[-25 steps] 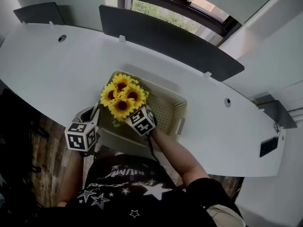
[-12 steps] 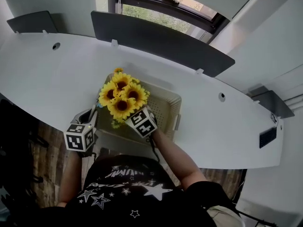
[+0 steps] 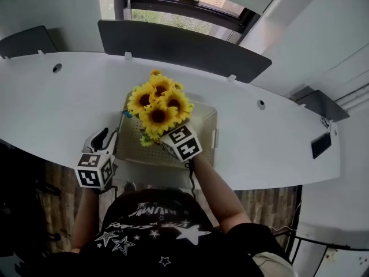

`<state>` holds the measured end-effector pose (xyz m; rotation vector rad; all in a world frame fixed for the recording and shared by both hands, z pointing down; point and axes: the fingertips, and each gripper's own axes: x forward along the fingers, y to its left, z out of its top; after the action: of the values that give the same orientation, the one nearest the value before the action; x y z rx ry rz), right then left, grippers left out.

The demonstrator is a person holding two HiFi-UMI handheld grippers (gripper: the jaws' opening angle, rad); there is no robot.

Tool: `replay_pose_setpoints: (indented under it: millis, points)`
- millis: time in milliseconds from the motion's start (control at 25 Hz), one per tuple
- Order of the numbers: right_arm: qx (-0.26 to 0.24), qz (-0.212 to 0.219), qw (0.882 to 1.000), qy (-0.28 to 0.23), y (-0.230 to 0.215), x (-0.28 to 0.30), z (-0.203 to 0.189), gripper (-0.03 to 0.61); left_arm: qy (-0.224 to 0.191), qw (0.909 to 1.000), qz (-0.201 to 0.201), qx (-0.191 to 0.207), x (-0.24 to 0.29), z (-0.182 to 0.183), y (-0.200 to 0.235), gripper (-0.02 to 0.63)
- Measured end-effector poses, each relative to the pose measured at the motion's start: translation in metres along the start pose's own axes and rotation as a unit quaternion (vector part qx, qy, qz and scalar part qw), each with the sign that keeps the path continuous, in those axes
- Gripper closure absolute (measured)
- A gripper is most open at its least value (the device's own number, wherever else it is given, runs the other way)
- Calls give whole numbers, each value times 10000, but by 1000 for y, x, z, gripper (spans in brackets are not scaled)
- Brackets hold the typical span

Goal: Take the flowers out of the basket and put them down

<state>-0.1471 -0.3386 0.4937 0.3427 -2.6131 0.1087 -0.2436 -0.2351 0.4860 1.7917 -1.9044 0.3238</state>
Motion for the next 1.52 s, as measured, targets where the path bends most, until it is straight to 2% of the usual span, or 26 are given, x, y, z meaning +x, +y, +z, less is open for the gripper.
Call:
replay_pose_setpoints:
  millis: [200, 320, 440, 560, 800, 880, 1040, 1160, 1520]
  points:
    - [239, -348, 9991, -100, 3, -20, 12, 41, -391, 9983, -382, 196, -7, 28, 1, 500]
    - [302, -560, 9979, -154, 5, -41, 14, 43, -518, 9953, -717, 382, -10, 41, -16, 503]
    - [463, -888, 9946, -260, 1, -68, 11, 41, -585, 9917, -1006, 548, -10, 46, -38, 566]
    - [697, -1293, 9886, -336, -1, -79, 4, 43, -585, 9862, -1377, 710, -7, 45, -44, 589]
    - [1010, -2147, 9701, -513, -8, -88, -8, 41, -520, 9707, -2132, 974, 17, 39, -43, 591]
    - [1099, -2367, 9635, -596, -12, -107, -15, 43, -506, 9666, -2287, 1043, 19, 37, -58, 591]
    - [1241, -2618, 9540, -775, -30, -170, -21, 43, -521, 9633, -2363, 1162, 10, 47, -109, 591]
    - [1305, -2709, 9501, -837, -43, -196, -33, 41, -550, 9634, -2359, 1149, 10, 47, -131, 591]
    - [1291, -2818, 9472, -820, -100, -268, -81, 41, -614, 9672, -2225, 1059, 26, 40, -206, 591]
